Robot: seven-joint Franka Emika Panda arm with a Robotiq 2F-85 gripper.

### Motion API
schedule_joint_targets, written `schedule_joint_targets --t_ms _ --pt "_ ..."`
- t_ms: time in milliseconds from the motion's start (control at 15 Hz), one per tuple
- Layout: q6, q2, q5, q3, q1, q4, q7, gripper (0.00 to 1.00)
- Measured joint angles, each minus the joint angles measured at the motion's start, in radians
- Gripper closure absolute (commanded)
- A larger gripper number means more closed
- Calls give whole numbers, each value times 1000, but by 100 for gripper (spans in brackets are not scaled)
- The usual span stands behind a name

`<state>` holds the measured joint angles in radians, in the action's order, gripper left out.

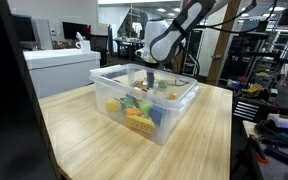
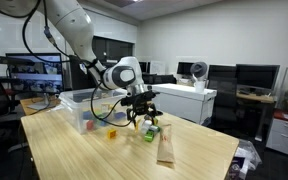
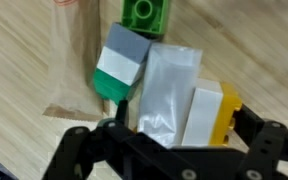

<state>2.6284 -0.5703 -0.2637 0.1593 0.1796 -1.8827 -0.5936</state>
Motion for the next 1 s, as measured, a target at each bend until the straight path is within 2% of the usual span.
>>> schedule_joint_targets --t_ms 67,133,400,733,933,1000 --pt "0 -2 -13 1 0 2 19 17" --pt "-1 -3 -26 1 -1 2 35 27" --pt "-3 -4 -63 1 -1 2 75 58" --pt "-15 -4 -72 0 -1 8 84 62" --pt "-57 4 -72 -2 -2 25 86 67" --pt "-107 28 -72 -9 -2 41 86 67"
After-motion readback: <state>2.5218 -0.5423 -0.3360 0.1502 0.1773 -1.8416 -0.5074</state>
